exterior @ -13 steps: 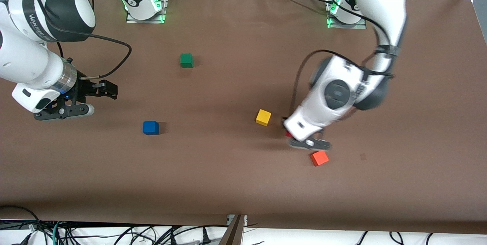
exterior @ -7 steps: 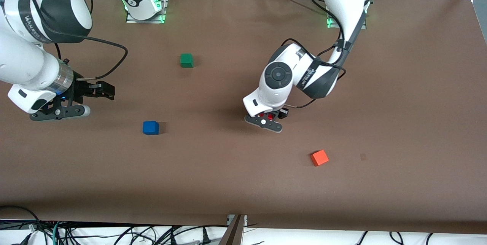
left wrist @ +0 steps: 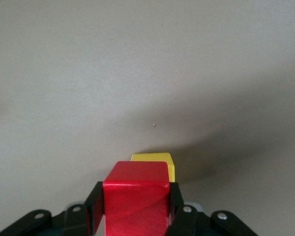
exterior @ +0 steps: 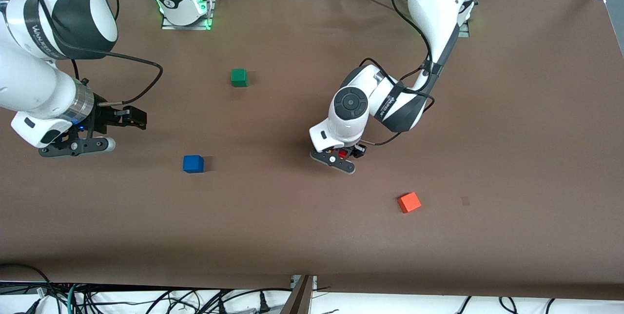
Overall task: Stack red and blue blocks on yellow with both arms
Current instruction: 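Lower the red cube onto the yellow cube and open the left gripper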
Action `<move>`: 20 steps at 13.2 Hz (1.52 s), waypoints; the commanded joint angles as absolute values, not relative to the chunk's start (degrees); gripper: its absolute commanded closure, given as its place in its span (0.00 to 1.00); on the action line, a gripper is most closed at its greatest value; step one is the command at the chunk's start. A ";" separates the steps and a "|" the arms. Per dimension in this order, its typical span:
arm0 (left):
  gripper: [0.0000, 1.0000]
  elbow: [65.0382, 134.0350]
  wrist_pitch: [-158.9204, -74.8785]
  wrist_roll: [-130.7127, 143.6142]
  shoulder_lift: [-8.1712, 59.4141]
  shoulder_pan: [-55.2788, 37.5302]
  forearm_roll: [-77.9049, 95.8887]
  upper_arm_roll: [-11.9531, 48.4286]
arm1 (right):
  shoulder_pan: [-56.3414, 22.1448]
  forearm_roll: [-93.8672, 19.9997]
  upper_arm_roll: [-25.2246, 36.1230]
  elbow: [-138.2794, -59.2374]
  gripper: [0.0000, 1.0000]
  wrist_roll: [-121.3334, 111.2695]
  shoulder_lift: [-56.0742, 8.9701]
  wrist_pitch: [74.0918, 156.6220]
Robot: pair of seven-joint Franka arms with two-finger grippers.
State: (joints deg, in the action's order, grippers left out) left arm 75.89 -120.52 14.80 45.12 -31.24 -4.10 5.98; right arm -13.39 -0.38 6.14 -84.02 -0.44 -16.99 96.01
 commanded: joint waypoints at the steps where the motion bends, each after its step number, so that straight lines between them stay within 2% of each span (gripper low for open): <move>1: 1.00 74.88 -120.85 13.89 45.79 -32.60 -6.50 5.54 | -12.83 -0.62 5.89 -83.50 0.00 -2.46 -17.49 95.89; 13: 1.00 77.43 -120.32 13.97 45.35 -33.13 -6.59 5.54 | -12.39 -1.32 5.89 -83.58 0.00 -2.46 -17.49 95.89; 14: 0.44 77.08 -120.32 14.41 45.35 -33.05 -6.42 5.54 | -12.39 -1.32 5.89 -83.67 0.00 -2.37 -17.49 95.98; 15: 0.00 76.73 -120.32 14.94 45.26 -32.79 -5.89 5.54 | -12.31 -1.41 5.89 -83.85 0.00 -2.29 -17.58 96.06; 17: 0.00 76.47 -118.75 15.03 43.70 -32.08 -5.36 5.54 | -11.95 -3.94 5.89 -84.20 0.00 -2.20 -18.45 96.24; 20: 0.00 72.53 -108.23 14.94 39.47 -27.62 0.07 5.54 | -12.48 -5.71 5.71 -84.11 0.00 -1.85 -21.69 100.44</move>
State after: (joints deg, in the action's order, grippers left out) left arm 74.55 -114.82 15.27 43.52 -30.71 -2.76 5.35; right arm -12.65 -4.47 6.13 -84.24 -1.24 -19.48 97.71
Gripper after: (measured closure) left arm 0.084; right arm 0.000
